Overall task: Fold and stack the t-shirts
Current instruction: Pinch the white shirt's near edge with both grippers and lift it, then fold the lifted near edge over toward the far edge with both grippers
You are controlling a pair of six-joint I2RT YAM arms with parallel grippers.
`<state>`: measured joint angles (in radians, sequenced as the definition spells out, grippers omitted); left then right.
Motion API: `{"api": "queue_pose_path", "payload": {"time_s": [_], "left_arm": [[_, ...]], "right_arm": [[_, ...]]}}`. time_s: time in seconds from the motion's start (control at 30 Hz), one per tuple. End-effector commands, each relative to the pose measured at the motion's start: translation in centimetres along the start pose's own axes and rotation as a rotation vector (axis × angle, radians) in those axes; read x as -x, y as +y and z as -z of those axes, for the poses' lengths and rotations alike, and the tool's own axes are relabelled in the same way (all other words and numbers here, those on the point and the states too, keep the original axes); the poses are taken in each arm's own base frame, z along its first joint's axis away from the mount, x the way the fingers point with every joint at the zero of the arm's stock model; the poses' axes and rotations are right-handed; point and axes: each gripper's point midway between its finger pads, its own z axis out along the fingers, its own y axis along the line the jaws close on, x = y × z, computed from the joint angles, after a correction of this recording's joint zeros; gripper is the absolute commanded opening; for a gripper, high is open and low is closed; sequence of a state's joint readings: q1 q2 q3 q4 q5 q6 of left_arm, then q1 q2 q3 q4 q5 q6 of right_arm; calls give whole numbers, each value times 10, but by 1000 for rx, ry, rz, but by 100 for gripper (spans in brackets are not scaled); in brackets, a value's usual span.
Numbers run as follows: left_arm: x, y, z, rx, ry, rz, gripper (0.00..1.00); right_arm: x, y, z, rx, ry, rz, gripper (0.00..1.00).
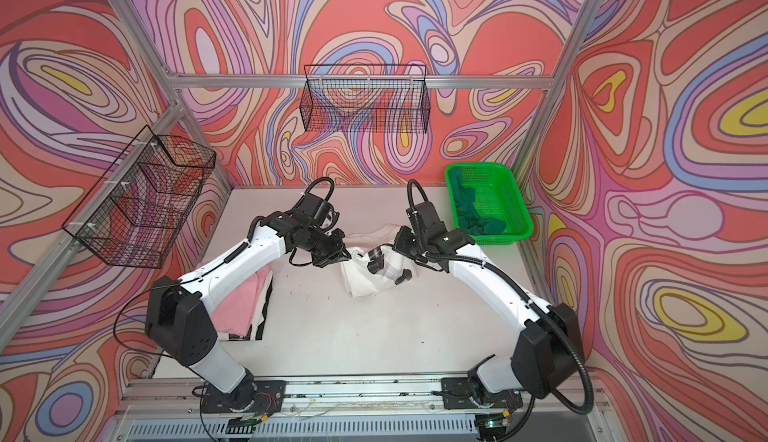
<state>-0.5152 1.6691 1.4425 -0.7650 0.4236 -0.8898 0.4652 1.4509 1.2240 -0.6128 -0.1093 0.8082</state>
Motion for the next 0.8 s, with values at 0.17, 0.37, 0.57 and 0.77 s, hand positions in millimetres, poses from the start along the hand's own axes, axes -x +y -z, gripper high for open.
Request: {"api": "queue_pose_path", "payload": {"time_s": [0.17,0.37,0.57,0.77], "left_arm": [[36,-1,-4,-20,-15,25,0],[68,8,-15,-3,-19,56,0],[94,16,-32,14,-20,89,0],[115,24,-58,2,20,134,0]], "right_arm": [[39,22,-26,88,-2,11,0],[53,12,-57,84,18,-22,0],[65,1,-91,70,36,-46,0],[71,-11,-124,49,63,-61,0]]}}
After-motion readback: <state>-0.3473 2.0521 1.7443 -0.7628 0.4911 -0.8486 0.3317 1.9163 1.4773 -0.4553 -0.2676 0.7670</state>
